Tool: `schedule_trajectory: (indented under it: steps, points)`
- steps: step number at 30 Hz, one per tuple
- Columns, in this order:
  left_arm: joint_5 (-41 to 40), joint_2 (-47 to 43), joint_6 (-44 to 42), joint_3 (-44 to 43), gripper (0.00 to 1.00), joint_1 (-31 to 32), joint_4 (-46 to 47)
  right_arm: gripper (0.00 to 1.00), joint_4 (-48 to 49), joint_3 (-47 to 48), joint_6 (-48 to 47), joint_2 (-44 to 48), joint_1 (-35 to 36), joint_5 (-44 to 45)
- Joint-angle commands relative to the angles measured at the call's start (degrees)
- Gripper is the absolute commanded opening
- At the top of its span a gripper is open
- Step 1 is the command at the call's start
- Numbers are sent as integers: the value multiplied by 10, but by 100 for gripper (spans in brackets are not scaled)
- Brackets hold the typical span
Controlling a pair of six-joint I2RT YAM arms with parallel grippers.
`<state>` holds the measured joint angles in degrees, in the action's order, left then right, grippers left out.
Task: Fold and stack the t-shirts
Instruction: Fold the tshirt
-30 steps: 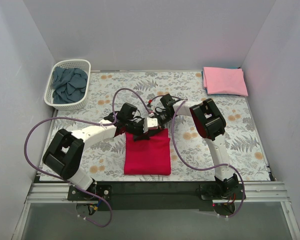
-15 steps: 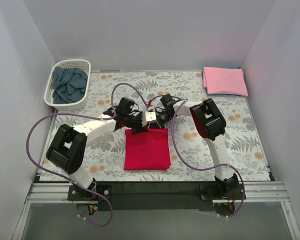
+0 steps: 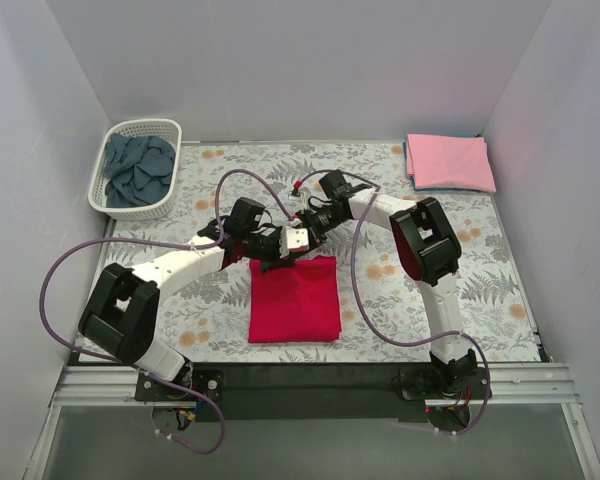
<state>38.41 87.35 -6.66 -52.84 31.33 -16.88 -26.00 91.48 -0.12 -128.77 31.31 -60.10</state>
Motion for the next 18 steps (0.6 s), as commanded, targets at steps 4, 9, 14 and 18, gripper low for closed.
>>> schedule_trajectory:
  steps: [4,9,14,18]
  points:
    - [13,-17,-12,5,0,5,-4,18,-55,19,-66,4,2,4]
    - [6,-16,-21,1,0,6,-4,18,-61,10,-94,-31,2,10]
    - [-5,-17,-32,-1,0,5,-3,17,-63,5,-102,-57,2,16]
    - [-20,-13,-37,-5,0,4,10,16,-67,-6,-116,-60,3,20]
